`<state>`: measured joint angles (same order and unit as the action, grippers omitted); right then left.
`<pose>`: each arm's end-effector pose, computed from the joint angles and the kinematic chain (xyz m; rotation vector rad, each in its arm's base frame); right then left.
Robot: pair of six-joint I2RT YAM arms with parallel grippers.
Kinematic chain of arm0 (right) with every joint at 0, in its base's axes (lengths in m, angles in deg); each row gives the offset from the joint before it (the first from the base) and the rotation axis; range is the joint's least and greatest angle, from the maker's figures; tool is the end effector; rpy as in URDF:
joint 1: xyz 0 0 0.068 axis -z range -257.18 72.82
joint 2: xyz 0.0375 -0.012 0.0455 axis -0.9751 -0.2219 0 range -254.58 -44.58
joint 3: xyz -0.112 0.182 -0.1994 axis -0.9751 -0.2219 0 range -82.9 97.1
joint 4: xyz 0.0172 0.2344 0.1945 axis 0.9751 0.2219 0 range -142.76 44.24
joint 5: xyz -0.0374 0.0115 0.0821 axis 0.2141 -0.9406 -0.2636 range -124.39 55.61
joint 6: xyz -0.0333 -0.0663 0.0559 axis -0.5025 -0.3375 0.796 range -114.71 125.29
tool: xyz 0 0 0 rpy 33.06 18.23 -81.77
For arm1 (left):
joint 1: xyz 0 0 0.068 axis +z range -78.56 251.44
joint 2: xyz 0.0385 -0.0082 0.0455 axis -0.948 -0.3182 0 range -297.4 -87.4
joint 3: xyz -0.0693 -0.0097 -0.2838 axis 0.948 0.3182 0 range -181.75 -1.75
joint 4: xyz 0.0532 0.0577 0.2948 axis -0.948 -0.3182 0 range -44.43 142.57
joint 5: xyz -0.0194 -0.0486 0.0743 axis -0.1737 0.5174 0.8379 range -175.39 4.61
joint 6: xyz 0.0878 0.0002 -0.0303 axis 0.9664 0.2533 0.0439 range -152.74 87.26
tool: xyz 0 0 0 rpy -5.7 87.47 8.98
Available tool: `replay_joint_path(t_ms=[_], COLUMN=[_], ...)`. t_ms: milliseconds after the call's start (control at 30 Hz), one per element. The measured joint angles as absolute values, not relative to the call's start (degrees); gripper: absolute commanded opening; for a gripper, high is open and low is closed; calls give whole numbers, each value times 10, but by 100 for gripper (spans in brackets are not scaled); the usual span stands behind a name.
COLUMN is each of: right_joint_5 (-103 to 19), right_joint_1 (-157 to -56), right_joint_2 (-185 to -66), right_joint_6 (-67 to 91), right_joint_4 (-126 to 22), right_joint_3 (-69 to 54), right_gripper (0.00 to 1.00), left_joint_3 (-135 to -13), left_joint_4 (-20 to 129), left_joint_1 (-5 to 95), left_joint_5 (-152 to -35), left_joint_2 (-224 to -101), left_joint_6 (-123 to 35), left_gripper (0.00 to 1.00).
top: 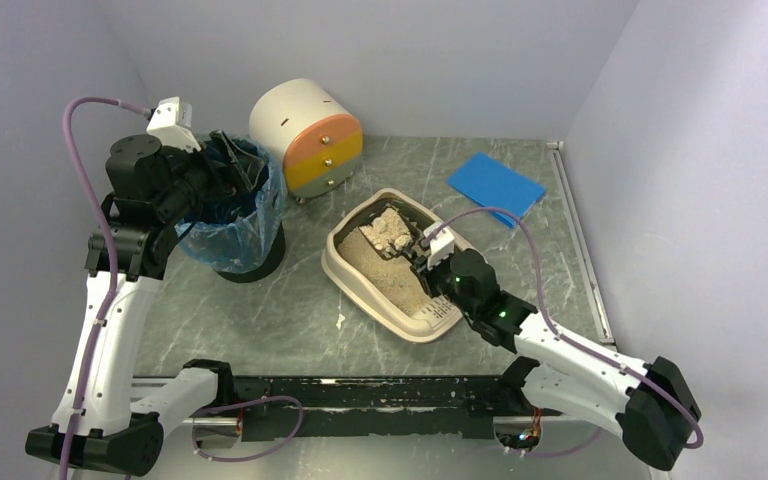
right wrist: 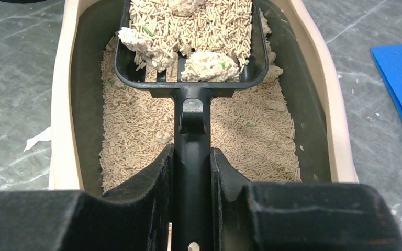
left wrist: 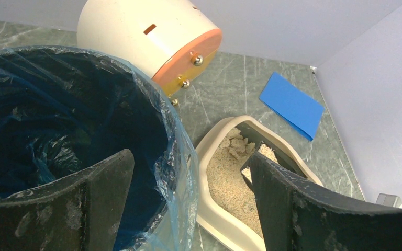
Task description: Clean the litter box
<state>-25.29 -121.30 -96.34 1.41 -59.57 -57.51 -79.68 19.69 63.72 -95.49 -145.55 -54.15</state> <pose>0.2096 0.1849 0.2086 -0.6818 1.7960 0.3224 0.2714 -0.0516 0.4743 -0.0900 1.8241 -0.5197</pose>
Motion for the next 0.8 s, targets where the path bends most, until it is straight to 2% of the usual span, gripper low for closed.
replay_joint_path(t_ms=[167, 433, 800], right_joint_5=[-254, -244, -251], right_joint_1=[-1218, -1219, -1219], right_joint_2=[-960, -901, -856], right_joint_6=[48, 50, 81], right_joint_4=[-594, -687, -713], right_joint_3=[-569, -658, -662], right_gripper=[0, 0, 0], left_joint_3=[-797, -796, -796], left_joint_4=[197, 197, 197], left_joint_1=[637, 637, 637], left_joint_5=[-955, -955, -955], left_joint_2=[-1455, -1455, -1455], left_joint_6=[-541, -541, -541], left_gripper=[86, 86, 86])
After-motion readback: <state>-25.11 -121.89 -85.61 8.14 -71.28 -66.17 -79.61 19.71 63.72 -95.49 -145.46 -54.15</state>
